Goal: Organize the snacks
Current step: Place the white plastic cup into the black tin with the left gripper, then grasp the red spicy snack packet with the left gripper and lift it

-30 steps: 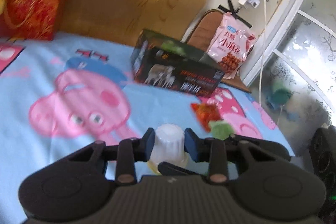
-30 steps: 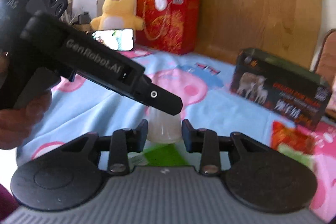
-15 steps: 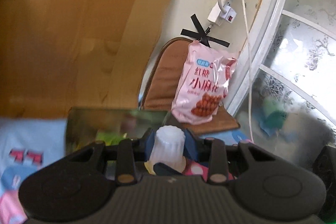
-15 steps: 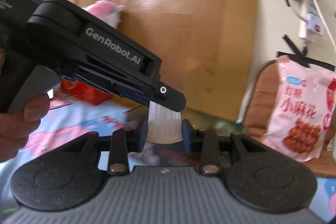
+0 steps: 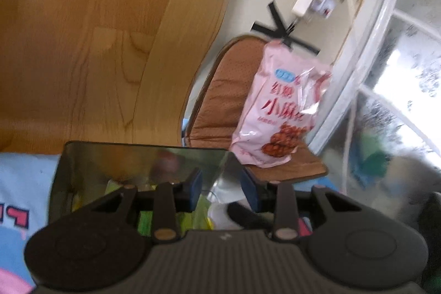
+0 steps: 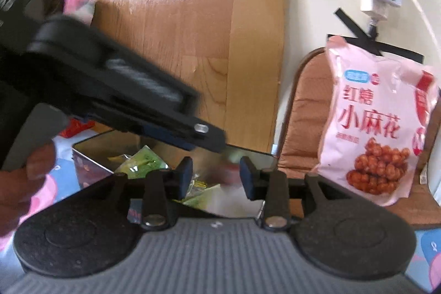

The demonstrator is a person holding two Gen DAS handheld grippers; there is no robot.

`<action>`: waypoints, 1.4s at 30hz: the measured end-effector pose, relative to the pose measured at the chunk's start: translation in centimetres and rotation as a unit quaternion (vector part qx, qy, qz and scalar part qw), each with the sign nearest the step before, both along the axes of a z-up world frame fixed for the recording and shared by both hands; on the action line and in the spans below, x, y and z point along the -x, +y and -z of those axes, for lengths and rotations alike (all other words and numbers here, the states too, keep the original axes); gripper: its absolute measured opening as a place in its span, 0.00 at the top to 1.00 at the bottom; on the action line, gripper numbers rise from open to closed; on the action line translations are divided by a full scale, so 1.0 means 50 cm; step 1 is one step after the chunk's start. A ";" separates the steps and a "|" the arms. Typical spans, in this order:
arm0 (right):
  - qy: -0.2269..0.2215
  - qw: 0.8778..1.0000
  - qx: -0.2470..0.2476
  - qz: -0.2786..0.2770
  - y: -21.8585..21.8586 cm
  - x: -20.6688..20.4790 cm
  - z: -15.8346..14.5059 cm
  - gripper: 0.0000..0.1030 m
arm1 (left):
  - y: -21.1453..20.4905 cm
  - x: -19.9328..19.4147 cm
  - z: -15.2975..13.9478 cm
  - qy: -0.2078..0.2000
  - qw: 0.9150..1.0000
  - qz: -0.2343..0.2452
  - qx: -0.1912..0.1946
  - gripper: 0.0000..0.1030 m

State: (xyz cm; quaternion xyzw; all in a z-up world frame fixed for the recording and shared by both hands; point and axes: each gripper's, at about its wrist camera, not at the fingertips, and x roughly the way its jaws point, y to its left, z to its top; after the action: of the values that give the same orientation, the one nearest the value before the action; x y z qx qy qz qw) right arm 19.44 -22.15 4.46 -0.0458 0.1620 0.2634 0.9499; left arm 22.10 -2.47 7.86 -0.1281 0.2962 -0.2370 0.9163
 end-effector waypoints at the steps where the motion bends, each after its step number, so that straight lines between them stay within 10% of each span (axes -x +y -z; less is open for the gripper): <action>1: 0.009 1.000 -0.014 0.001 -0.016 0.009 -0.005 0.61 | 0.010 0.021 -0.005 -0.001 1.000 0.004 0.008 0.70; 12: 0.274 0.947 -0.167 0.014 -0.168 0.088 0.107 0.64 | 0.063 0.146 0.149 0.163 0.985 0.029 0.043 0.70; 22: 0.325 0.928 -0.176 -0.057 -0.049 0.089 0.098 0.66 | 0.199 0.204 0.179 0.182 0.975 -0.049 0.118 0.68; 32: 0.312 0.930 -0.134 -0.141 0.090 0.161 0.086 0.63 | 0.315 0.286 0.169 0.149 0.969 -0.098 0.173 0.68; 42: 0.184 0.967 -0.010 -0.174 0.152 0.252 0.076 0.44 | 0.332 0.305 0.201 0.156 0.965 -0.112 0.180 0.60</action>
State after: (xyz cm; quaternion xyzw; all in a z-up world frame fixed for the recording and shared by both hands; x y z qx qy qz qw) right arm 6.82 -14.54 0.68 -0.0144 0.3207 0.4303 0.8437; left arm 6.86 14.11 -2.17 -0.3588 0.3720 -0.1598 0.8410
